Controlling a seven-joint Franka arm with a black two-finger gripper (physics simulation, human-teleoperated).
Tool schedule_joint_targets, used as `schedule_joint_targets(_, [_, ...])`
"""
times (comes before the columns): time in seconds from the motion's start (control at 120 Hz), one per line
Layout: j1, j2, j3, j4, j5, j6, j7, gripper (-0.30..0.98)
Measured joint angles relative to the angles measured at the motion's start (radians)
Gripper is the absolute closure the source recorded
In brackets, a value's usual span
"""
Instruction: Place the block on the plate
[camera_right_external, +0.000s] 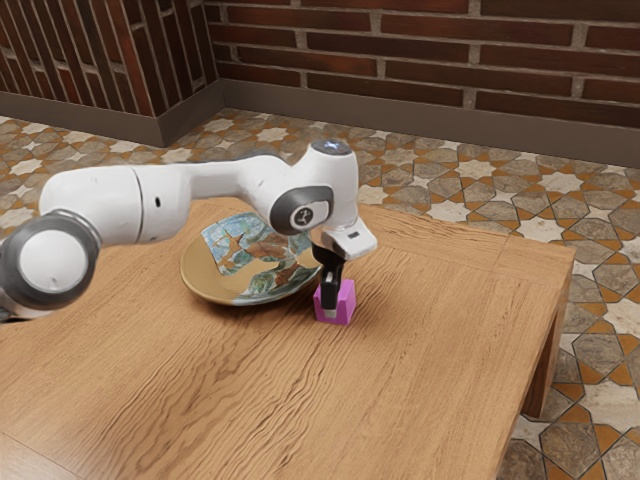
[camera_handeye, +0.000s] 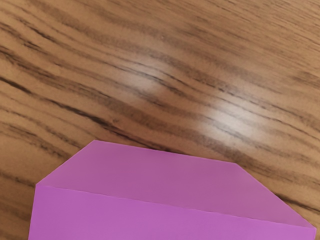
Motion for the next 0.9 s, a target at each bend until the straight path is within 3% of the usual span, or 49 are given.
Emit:
schedule_joint_targets(0.075, [0.003,0.003,0.000,0.000,0.001,0.004,0.005,0.02])
schedule_joint_targets(0.283, [0.004,0.001,-0.001,-0.001,0.002,0.007,0.010,0.23])
schedule_joint_targets(0.508, [-0.001,-0.004,-0.005,0.000,0.003,0.006,0.012,0.32])
schedule_joint_targets(0.708, [-0.011,-0.035,-0.012,-0.001,-0.001,0.008,0.012,0.33])
schedule_joint_targets(0.9, [0.003,-0.165,-0.005,-0.027,-0.024,0.011,0.010,0.33])
